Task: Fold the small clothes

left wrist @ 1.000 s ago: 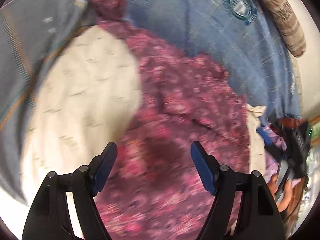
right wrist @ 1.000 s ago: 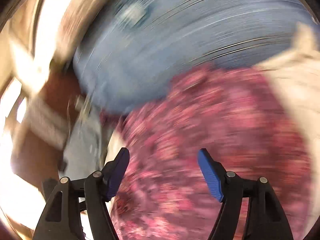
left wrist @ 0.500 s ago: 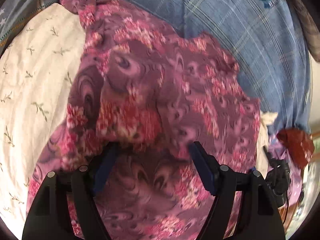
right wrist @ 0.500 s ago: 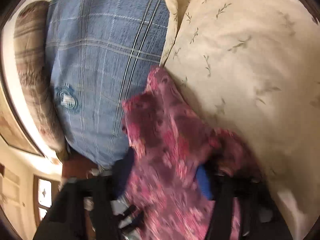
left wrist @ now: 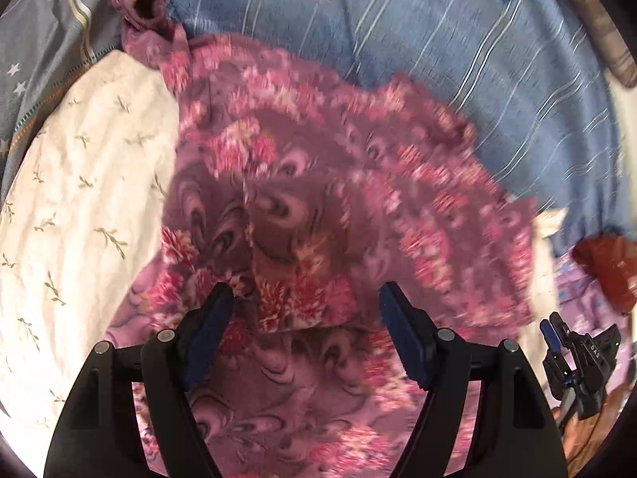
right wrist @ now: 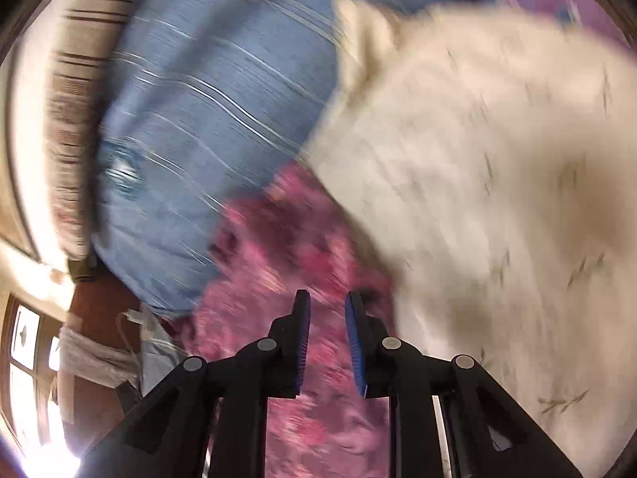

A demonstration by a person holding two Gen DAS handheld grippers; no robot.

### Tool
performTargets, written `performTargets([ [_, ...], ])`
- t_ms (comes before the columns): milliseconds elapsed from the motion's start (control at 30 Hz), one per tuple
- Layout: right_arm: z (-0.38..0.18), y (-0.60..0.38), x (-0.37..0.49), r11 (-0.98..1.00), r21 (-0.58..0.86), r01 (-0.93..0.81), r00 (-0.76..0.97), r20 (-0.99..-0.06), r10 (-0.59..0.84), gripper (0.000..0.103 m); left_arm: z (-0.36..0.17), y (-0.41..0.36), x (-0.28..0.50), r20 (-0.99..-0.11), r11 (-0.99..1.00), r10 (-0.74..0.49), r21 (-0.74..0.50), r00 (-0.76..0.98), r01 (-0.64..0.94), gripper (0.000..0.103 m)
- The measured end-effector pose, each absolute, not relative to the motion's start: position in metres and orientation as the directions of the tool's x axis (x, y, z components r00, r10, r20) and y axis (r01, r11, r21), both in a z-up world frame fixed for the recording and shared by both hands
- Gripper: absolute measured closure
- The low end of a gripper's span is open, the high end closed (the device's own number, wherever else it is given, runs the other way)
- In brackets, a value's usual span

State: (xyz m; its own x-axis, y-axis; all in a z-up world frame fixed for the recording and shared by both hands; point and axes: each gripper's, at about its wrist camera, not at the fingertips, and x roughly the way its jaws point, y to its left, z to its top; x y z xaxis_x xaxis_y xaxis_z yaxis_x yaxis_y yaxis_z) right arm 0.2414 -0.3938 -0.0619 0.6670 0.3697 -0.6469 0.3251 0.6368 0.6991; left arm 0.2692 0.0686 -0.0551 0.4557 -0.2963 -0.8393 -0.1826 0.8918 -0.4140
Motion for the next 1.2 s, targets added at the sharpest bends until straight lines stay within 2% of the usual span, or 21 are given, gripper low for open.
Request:
performTargets([
  [100, -0.04, -0.39, 0.285, 0.709, 0.665, 0.235, 0.682, -0.632, 0.367, 0.041, -0.041, 0.072, 0.279, -0.817, 0.875, -0.323, -0.451, 0.479, -0.179, 0.028],
  [233, -0.06, -0.372, 0.361, 0.834, 0.499, 0.237, 0.59, -0.756, 0.284, 0.044, -0.037, 0.065, 0.3, -0.832, 0.895, -0.284, -0.408, 0.476, -0.18, 0.028],
  [367, -0.094, -0.353, 0.399, 0.896, 0.391, 0.21, 0.504, -0.829, 0.243, 0.045, -0.045, 0.065, 0.309, -0.841, 0.897, -0.28, -0.401, 0.464, -0.186, 0.028],
  [400, -0.1, -0.348, 0.398, 0.909, 0.376, 0.182, 0.481, -0.84, 0.251, 0.07, -0.048, 0.064, 0.312, -0.844, 0.899, -0.275, -0.396, 0.462, -0.188, 0.028],
  [433, -0.102, -0.336, 0.404, 0.944, 0.303, 0.128, 0.449, -0.867, 0.217, 0.096, -0.05, 0.064, 0.314, -0.845, 0.903, -0.269, -0.388, 0.462, -0.185, 0.028],
  [467, -0.096, -0.329, 0.403, 0.972, 0.216, 0.091, 0.473, -0.868, 0.149, 0.099, -0.052, 0.063, 0.315, -0.847, 0.908, -0.26, -0.378, 0.464, -0.18, 0.028],
  [500, -0.09, -0.331, 0.4, 0.976, 0.199, 0.087, 0.511, -0.85, 0.128, 0.099, -0.054, 0.062, 0.316, -0.849, 0.918, -0.24, -0.356, 0.47, -0.176, 0.028],
  [567, -0.086, -0.362, 0.397, 0.954, 0.211, 0.213, 0.559, -0.827, 0.059, 0.099, -0.062, 0.058, 0.32, -0.865, 0.942, -0.169, -0.283, 0.473, -0.18, 0.027],
  [633, -0.102, -0.396, 0.4, 0.916, 0.239, 0.322, 0.507, -0.861, 0.046, 0.103, -0.079, 0.056, 0.326, -0.893, 0.958, -0.115, -0.216, 0.436, -0.19, 0.028],
  [700, -0.1, -0.407, 0.392, 0.909, 0.257, 0.327, 0.517, -0.854, 0.055, 0.103, -0.087, 0.056, 0.326, -0.892, 0.964, -0.107, -0.201, 0.44, -0.173, 0.027],
  [733, -0.093, -0.411, 0.385, 0.898, 0.298, 0.324, 0.544, -0.835, 0.081, 0.097, -0.083, 0.056, 0.323, -0.885, 0.967, -0.1, -0.194, 0.454, -0.165, 0.027],
  [767, -0.086, -0.413, 0.379, 0.88, 0.37, 0.297, 0.574, -0.806, 0.145, 0.097, -0.08, 0.056, 0.322, -0.887, 0.964, -0.109, -0.205, 0.45, -0.171, 0.027],
  [833, -0.07, -0.406, 0.366, 0.851, 0.484, 0.205, 0.62, -0.737, 0.269, 0.097, -0.068, 0.063, 0.316, -0.853, 0.929, -0.202, -0.322, 0.48, -0.182, 0.027],
  [900, -0.062, -0.388, 0.361, 0.858, 0.498, 0.125, 0.622, -0.713, 0.323, 0.091, -0.06, 0.064, 0.31, -0.828, 0.915, -0.226, -0.361, 0.513, -0.179, 0.027],
  [933, -0.065, -0.376, 0.359, 0.862, 0.5, 0.088, 0.606, -0.713, 0.352, 0.085, -0.06, 0.061, 0.31, -0.833, 0.924, -0.213, -0.342, 0.51, -0.173, 0.027],
  [1000, -0.087, -0.36, 0.365, 0.878, 0.47, 0.093, 0.548, -0.76, 0.349, 0.08, -0.075, 0.054, 0.313, -0.867, 0.941, -0.186, -0.292, 0.463, -0.169, 0.027],
  [1067, -0.12, -0.356, 0.368, 0.895, 0.416, 0.16, 0.456, -0.836, 0.306, 0.08, -0.086, 0.049, 0.313, -0.873, 0.962, -0.151, -0.238, 0.464, -0.135, 0.025],
  [1133, -0.122, -0.358, 0.36, 0.883, 0.435, 0.177, 0.52, -0.803, 0.291, 0.084, -0.086, 0.036, 0.311, -0.875, 0.986, -0.1, -0.151, 0.474, -0.071, 0.022],
  [1200, -0.117, -0.356, 0.36, 0.891, 0.41, 0.197, 0.495, -0.826, 0.27, 0.083, -0.082, 0.036, 0.307, -0.874, 0.987, -0.106, -0.152, 0.475, -0.059, 0.022],
])
